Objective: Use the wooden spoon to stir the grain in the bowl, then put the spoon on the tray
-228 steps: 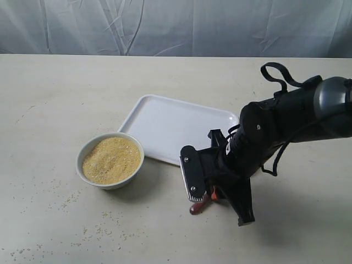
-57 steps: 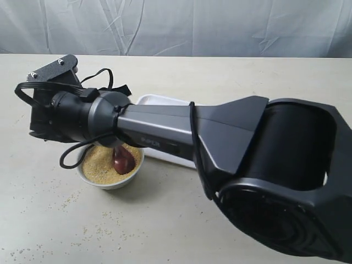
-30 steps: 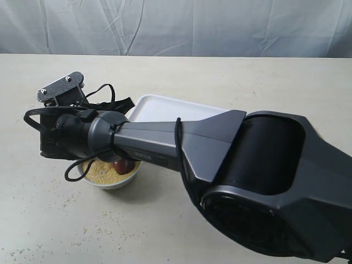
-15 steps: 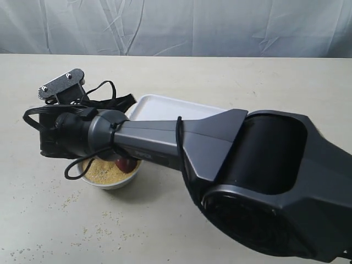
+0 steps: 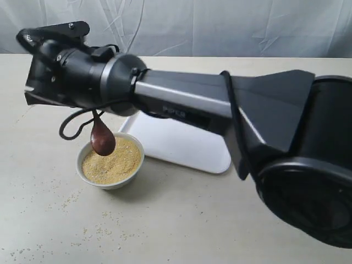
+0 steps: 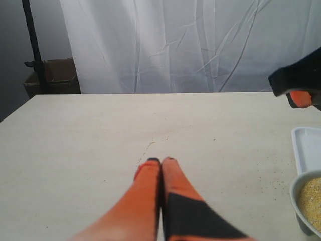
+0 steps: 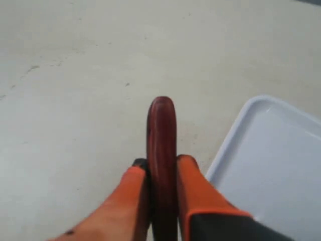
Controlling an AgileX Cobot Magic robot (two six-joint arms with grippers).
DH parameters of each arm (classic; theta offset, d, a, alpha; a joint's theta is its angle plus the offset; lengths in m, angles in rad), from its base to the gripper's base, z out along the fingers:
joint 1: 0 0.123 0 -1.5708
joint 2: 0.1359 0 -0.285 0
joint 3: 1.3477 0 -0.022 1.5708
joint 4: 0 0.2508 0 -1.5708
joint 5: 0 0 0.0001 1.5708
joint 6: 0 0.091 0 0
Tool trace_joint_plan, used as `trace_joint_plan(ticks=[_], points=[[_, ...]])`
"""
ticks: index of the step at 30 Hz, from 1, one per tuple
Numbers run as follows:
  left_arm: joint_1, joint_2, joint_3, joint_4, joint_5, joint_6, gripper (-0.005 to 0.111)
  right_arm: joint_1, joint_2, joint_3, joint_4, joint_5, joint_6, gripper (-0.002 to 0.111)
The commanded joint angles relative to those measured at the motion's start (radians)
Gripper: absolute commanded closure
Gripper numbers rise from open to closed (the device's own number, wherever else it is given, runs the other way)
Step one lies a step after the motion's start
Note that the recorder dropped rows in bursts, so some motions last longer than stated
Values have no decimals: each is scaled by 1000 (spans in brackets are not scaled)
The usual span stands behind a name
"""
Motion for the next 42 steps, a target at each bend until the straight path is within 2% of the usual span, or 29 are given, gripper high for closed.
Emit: trace_joint_plan(ticks=[1,4,5,11,12,13,14,16,18,26,33,42], points=[[1,-5,5,2,-4,-1,106,-60,-28,-2,224,-78,-140,109],[1,-5,5,2,-4,-1,106,-118,-44,11,474,-145,-319,109],[1,-5,5,2,-4,-1,106,-161,-56,43,673,-200,-483,109],[1,-5,5,2,-4,-1,106,-329,-85,209,1437,-213,-1159,109],[1,-5,5,2,-4,-1,106,-391,-85,278,1747,-176,-1442,109],[1,-5,5,2,-4,-1,106,-413,-85,315,1892,-155,-1570,109],[1,-5,5,2,-4,-1,106,-456,-85,392,2134,-105,-1793,109],[1,-5,5,2,-4,-1,106,-485,-85,489,2395,-63,-2029,109],[1,-5,5,2,-4,-1,106,-490,-70,525,2425,-46,-2126,109],[1,-5,5,2,-4,-1,106,-430,26,446,2425,-39,-2132,109],[1,-5,5,2,-4,-1,106,-384,69,394,2425,-169,-2132,109],[1,-5,5,2,-4,-1,106,-372,74,394,2425,-220,-2157,109]])
